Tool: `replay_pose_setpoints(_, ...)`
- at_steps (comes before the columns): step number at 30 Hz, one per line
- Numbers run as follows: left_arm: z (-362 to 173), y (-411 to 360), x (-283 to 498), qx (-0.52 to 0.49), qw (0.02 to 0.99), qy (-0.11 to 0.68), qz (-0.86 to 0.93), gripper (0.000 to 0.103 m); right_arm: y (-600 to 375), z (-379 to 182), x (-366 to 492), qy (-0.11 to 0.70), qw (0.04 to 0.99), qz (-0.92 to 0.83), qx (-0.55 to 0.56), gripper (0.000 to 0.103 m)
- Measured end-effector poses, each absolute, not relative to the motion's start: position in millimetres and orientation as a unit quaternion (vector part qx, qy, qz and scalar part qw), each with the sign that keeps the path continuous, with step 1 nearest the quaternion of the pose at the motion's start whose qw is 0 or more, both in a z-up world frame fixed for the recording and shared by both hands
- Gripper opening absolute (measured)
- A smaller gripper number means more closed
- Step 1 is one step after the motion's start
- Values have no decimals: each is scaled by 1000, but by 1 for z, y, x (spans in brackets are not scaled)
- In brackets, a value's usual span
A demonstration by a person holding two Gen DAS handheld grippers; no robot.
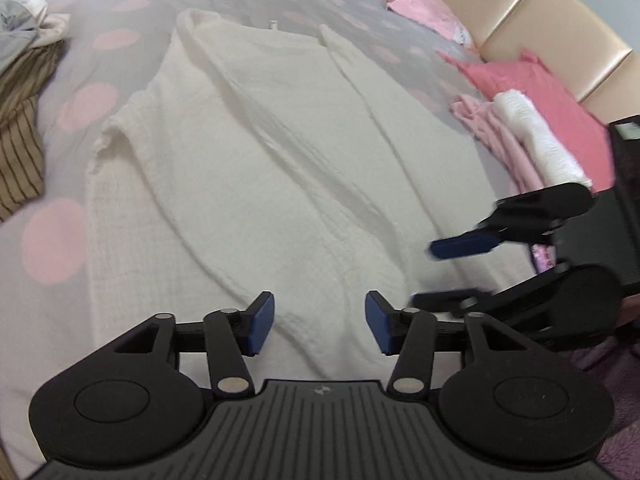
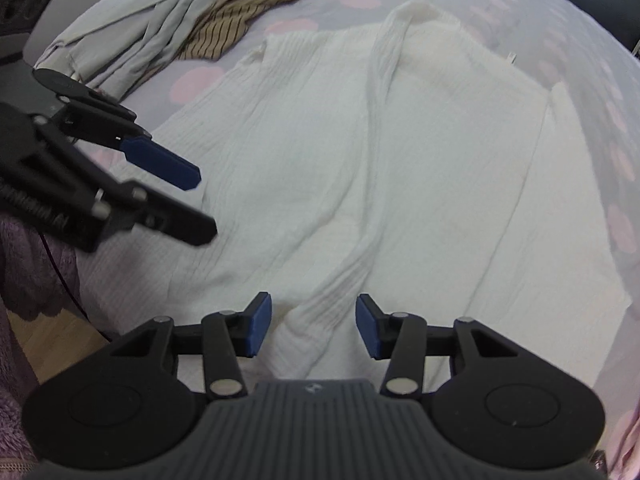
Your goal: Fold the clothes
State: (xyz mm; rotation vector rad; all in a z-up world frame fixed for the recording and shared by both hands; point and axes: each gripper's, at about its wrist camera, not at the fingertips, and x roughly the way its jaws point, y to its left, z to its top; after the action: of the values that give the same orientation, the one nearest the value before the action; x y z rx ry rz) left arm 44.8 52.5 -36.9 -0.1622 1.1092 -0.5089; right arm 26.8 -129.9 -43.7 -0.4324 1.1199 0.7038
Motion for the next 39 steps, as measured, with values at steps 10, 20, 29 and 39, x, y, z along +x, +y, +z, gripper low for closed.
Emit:
replay_pose_setpoints(10,-65,34,30,-29,798,563,-213,50,-157,-59,40,556,767,255,-195,21)
replay_pose_setpoints(20,-53,57,29,-30,813,550,-190,50,-166,-26,7,464,802,315,-206,37)
replay_pose_setpoints(29,-12,98,59,58,852,492,-167,50,-107,-33,-42,424,750,437,-259,50)
replay_pose_setpoints(39,-43,133,118,181,882,408,-151,50,-82,-58,-43,453,741,404,-289,49)
